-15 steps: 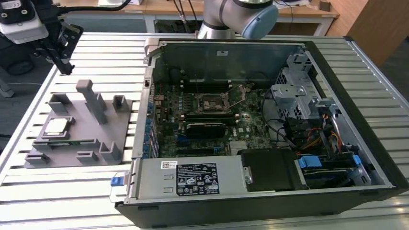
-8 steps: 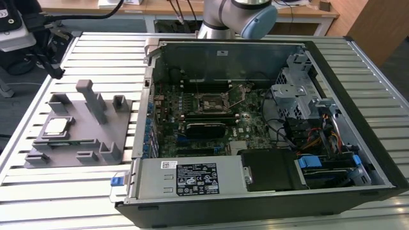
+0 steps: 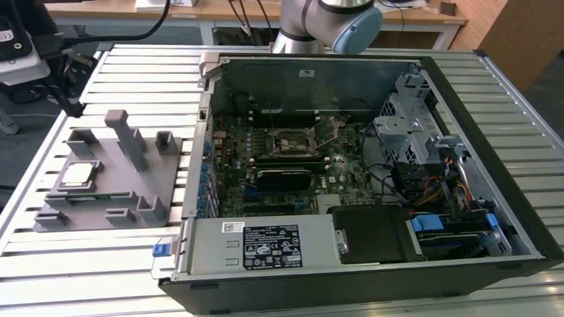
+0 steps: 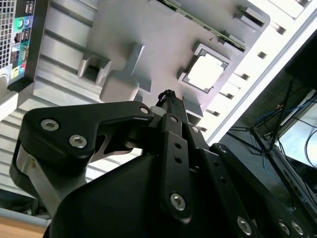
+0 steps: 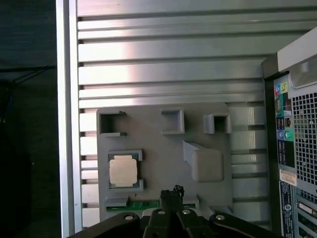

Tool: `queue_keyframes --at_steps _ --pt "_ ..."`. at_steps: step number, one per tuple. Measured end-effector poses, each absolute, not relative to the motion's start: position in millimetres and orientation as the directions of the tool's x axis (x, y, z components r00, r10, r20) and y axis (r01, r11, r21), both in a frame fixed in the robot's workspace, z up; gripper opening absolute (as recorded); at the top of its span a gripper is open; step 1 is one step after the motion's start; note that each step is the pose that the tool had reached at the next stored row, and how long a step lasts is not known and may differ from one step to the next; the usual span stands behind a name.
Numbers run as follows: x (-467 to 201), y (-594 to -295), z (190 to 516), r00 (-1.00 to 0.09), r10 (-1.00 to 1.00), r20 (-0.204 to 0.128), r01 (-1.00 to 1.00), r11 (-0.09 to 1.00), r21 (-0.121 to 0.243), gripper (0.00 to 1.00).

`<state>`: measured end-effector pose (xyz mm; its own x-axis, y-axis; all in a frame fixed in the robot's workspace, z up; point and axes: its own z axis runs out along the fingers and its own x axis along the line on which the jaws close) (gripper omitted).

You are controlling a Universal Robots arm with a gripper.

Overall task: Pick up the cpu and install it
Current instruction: 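Reach for the cpu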

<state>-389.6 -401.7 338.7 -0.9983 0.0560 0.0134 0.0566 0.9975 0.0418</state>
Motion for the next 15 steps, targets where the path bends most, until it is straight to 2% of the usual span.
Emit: queue_keyframes --at_steps 15 --pt "-412.0 -403.2 315.9 -1.0 -0.003 0.025 -0.002 0.999 0.04 0.11"
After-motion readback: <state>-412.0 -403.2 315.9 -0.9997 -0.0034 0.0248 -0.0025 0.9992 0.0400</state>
